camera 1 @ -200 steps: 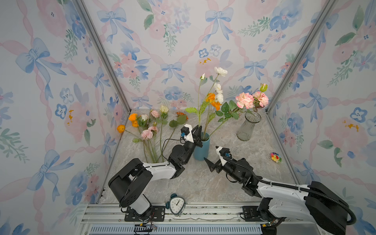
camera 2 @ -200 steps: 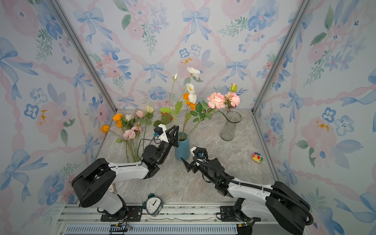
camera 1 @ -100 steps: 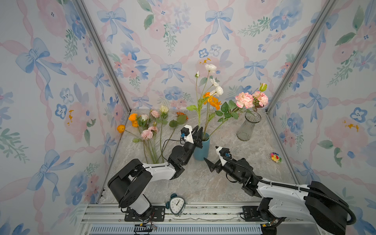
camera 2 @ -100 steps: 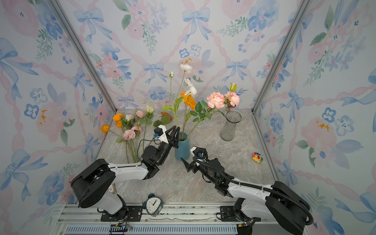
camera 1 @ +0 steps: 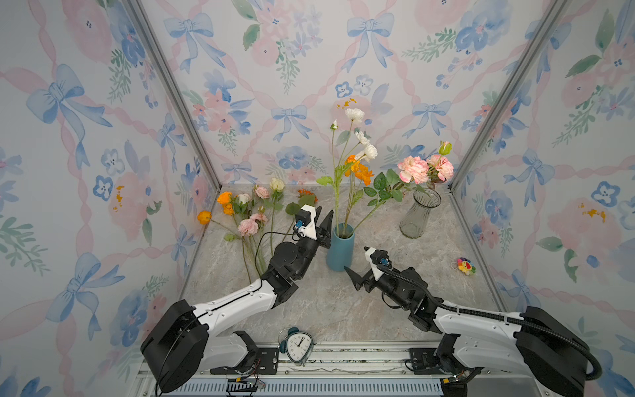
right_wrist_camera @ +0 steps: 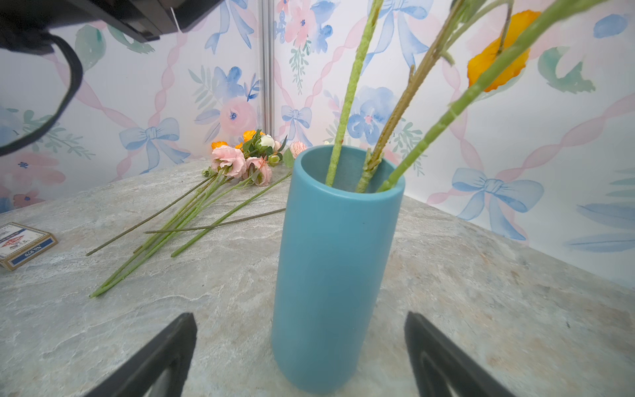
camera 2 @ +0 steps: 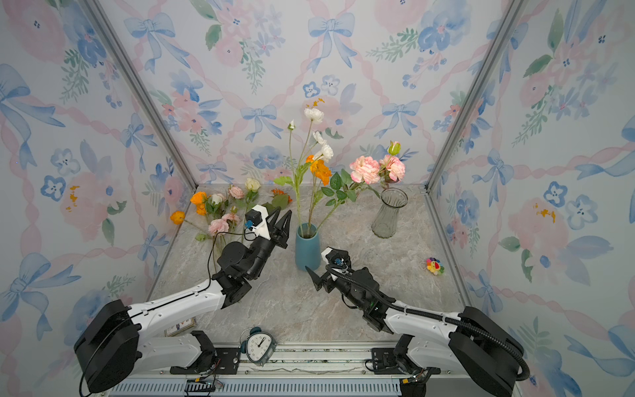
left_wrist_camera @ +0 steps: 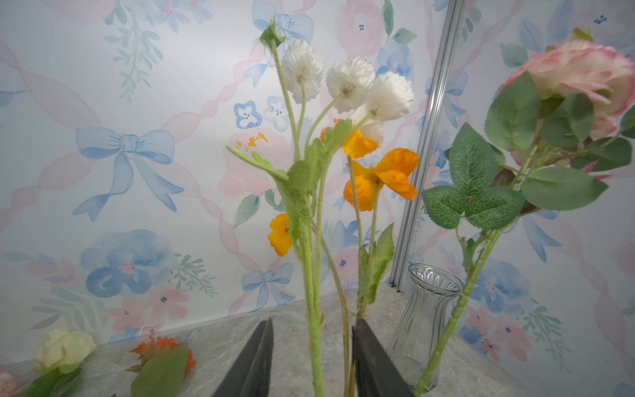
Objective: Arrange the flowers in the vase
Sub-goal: 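Move the left gripper back down to the flower pile stems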
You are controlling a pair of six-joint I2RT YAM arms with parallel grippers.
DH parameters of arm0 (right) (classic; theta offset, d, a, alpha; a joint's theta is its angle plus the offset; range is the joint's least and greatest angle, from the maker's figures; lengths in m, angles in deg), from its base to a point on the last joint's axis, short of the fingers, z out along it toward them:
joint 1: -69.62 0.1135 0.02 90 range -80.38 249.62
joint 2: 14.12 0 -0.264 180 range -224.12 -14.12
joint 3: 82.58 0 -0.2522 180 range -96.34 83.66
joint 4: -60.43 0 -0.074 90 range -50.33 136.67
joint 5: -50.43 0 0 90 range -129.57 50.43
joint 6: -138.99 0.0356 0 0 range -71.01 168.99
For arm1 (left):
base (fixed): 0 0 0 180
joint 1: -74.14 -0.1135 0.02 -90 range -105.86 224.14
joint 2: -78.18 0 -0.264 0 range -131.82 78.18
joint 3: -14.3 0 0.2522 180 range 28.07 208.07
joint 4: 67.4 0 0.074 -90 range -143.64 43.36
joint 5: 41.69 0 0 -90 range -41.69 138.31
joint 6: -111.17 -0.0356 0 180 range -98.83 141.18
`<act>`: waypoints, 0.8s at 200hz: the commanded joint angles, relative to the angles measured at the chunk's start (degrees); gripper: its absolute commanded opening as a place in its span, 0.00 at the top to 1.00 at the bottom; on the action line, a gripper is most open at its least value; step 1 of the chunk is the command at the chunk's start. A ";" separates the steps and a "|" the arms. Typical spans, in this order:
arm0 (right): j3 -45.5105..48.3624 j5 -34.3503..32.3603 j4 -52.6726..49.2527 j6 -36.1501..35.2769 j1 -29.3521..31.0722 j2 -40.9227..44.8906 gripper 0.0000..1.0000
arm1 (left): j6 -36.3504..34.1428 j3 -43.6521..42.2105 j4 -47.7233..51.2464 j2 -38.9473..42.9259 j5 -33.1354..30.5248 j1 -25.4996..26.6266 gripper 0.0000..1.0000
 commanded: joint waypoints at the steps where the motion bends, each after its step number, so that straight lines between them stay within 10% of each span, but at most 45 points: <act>1: -0.93 0.73 1.11 0.05 -0.02 0.37 0.03 | -2.45 1.39 15.82 4.33 -2.94 -4.25 0.60; 31: -1.97 -0.70 0.18 -2.99 3.08 -0.48 0.03 | 5.89 4.94 29.92 5.48 -0.35 -17.18 0.61; 69: -3.00 -3.56 -0.34 -8.93 9.54 -1.10 0.03 | 11.92 18.85 49.28 -10.84 17.87 -31.89 0.61; 160: -5.64 -6.05 9.52 -15.52 17.42 -15.45 0.03 | 0.30 41.29 60.17 -44.04 17.89 -33.26 0.82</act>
